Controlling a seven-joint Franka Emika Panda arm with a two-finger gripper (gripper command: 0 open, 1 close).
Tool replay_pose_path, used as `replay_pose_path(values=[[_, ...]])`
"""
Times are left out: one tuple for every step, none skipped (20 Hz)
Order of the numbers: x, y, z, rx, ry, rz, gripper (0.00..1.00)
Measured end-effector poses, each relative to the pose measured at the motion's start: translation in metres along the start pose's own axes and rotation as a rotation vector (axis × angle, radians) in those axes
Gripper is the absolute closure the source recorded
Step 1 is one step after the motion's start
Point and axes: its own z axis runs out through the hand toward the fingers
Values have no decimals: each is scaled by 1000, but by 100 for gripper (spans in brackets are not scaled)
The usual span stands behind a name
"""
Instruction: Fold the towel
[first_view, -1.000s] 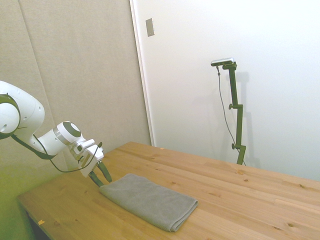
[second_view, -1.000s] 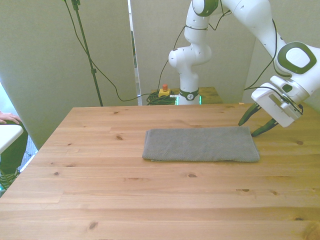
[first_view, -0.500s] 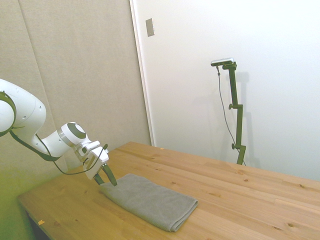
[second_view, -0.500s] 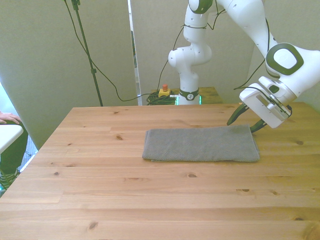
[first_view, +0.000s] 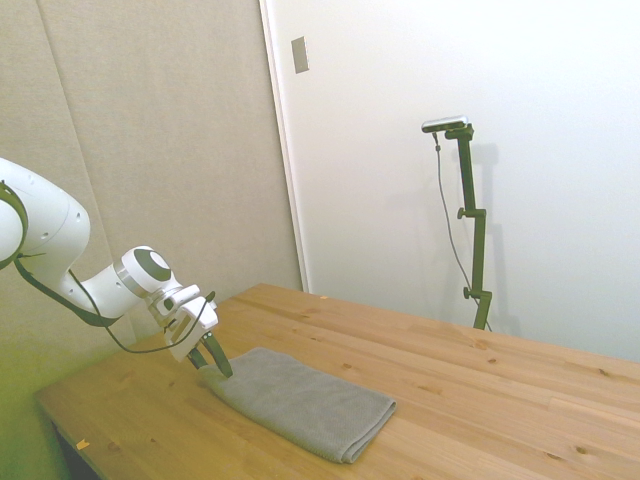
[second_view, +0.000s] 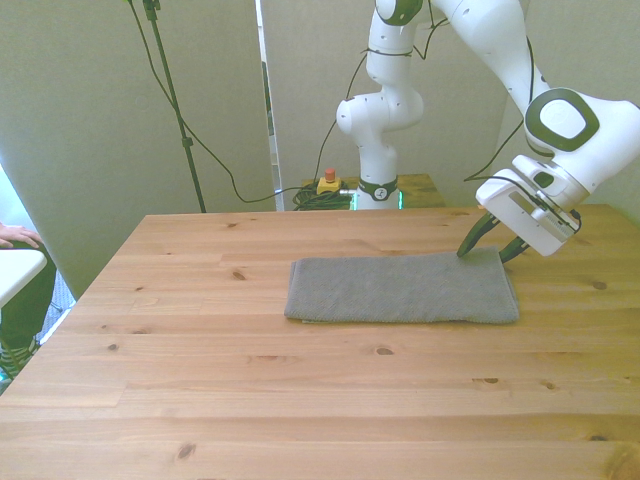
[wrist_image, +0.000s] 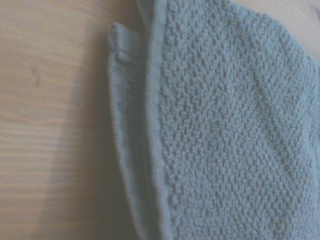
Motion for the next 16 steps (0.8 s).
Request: replay_pose_path(values=[[-1, 0, 0, 3, -1, -1, 100], [-1, 0, 1, 3, -1, -2, 100], [-2, -1, 1, 6, -2, -4, 100], [-2, -1, 2, 10, -4, -7, 100], [-3, -1, 2, 13, -5, -8, 100], [-3, -1, 3, 14, -6, -10, 100], [-4, -1, 4, 13, -6, -11, 100], [-5, 0, 5, 12, -7, -12, 100], [-5, 0, 6, 12, -8, -12, 100], [-5, 1, 6, 15, -9, -11, 100], [-4, 1, 6, 22, -13, -9, 100], [-3, 1, 5, 36, -17, -4, 100], [0, 2, 2, 58, -23, 4, 100], [3, 5, -3, 80, -30, 15, 100], [6, 10, -9, 102, -31, 25, 100], [9, 18, -15, 122, -35, 32, 100]])
